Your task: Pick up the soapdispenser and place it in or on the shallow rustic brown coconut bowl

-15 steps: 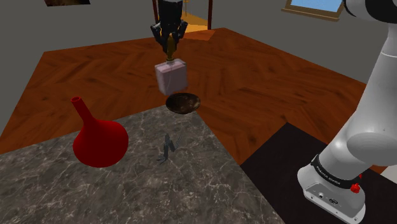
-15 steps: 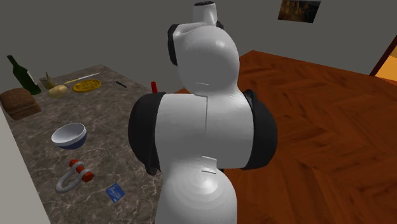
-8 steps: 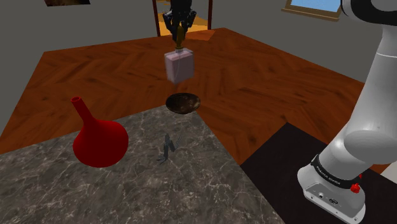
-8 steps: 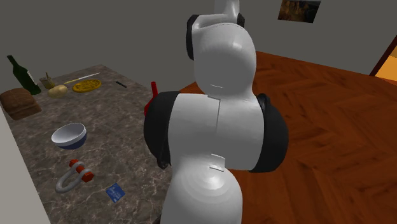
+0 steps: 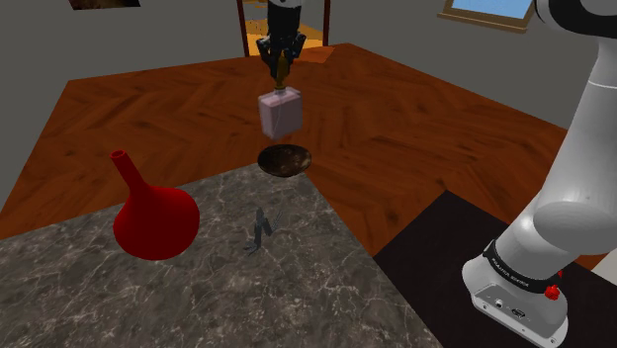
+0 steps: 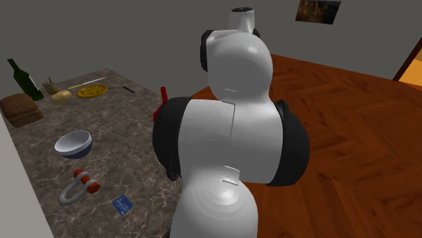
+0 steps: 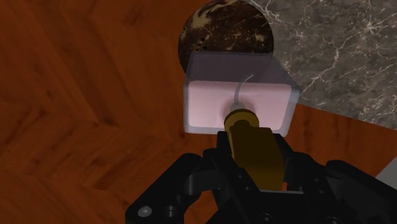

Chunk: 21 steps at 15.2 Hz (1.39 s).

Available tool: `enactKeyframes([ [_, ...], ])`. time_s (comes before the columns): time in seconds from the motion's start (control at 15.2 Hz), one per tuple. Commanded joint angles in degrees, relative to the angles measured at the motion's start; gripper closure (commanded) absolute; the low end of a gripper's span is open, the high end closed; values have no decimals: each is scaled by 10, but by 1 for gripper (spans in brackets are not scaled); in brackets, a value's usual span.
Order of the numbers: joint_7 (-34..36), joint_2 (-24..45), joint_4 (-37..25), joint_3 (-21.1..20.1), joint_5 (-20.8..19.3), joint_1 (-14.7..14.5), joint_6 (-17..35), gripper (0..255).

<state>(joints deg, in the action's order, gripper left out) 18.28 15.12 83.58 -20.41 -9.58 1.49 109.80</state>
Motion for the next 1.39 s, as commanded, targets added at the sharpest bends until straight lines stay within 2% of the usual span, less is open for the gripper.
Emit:
enactKeyframes([
  [0.0, 2, -2, 17, 0, 0, 0, 16, 255],
  [1.19, 20, 14, 141, 6, -15, 4, 153, 255],
  [1.32, 20, 13, 141, 6, -15, 4, 153, 255],
])
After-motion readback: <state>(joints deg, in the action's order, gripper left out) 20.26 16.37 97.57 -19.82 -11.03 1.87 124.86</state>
